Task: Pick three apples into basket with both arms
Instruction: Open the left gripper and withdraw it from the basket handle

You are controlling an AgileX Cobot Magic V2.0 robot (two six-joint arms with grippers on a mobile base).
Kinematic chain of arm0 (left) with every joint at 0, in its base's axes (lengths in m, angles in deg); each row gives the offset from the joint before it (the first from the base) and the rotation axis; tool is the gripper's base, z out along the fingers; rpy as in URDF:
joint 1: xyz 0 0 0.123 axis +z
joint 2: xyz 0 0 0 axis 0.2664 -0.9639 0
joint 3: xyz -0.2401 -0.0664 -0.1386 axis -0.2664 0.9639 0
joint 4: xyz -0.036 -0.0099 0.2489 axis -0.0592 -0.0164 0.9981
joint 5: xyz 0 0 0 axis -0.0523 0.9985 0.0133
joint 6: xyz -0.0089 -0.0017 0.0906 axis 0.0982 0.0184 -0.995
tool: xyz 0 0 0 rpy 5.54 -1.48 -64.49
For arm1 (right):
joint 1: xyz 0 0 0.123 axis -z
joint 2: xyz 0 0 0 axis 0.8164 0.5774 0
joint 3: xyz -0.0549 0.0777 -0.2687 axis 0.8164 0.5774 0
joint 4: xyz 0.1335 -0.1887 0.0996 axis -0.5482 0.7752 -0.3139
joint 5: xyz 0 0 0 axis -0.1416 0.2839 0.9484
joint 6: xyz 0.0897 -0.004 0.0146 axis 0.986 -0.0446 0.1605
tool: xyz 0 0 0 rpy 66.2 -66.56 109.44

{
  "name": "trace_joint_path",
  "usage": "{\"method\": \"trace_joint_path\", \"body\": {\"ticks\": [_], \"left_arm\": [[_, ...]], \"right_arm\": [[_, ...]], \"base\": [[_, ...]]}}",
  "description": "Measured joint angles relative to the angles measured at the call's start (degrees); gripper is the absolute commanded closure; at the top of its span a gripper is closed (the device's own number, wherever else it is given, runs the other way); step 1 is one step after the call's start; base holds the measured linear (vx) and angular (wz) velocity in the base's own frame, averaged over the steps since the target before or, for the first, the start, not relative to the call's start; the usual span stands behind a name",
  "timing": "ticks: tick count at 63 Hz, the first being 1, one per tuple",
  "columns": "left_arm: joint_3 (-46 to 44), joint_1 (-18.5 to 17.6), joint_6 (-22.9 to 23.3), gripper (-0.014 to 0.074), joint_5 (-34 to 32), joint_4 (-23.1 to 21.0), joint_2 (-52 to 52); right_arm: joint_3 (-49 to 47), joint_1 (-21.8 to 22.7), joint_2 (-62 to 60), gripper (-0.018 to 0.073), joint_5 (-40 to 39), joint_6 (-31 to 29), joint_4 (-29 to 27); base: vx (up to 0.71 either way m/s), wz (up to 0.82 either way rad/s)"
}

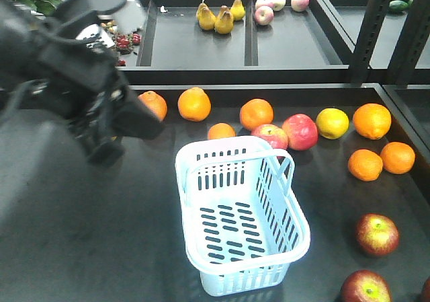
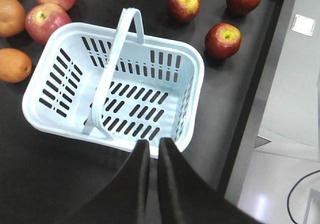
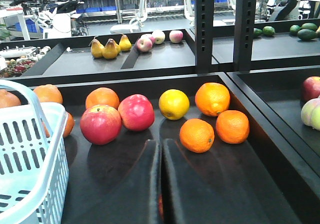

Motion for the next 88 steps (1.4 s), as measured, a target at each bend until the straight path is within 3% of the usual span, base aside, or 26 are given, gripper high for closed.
{"method": "trace_joint_path", "body": {"ticks": [14, 22, 39, 56, 62, 73, 88], "left_arm": [[12.9, 0.0, 0.4, 0.0604, -1.3, -1.3, 10.9], [24.4, 0.0, 0.4, 0.0604, -8.1, -2.1, 19.3], [49.2, 0.0, 0.6, 0.0604, -26.5, -9.4, 40.1], [62.9, 0.0, 0.7, 0.0604, -34.5, -11.5, 56.6], [65.5, 0.0, 0.7, 0.0604, -35.7, -11.5, 59.5], [67.0, 0.0, 0.7, 0.0604, -36.1, -11.6, 61.1], [67.0, 0.0, 0.7, 0.0604, -36.2, -11.7, 61.1]], "right_arm": [[0.0, 0.0, 0.0, 0.0564, 0.0, 0.0, 0.0], [0.0, 0.0, 0.0, 0.0564, 0.0, 0.0, 0.0], [0.0, 0.0, 0.0, 0.0564, 0.0, 0.0, 0.0], [0.0, 0.0, 0.0, 0.0564, -0.3, 0.7, -0.4], [0.0, 0.0, 0.0, 0.0564, -2.5, 5.6, -4.1], [0.0, 0.0, 0.0, 0.0564, -7.1, 17.3, -16.9], [0.0, 0.0, 0.0, 0.0564, -9.1, 19.9, -26.1]], "base": [[0.0, 0.0], [0.0, 0.0], [0.0, 0.0], [0.0, 0.0], [0.0, 0.0], [0.0, 0.0], [0.0, 0.0]]}}
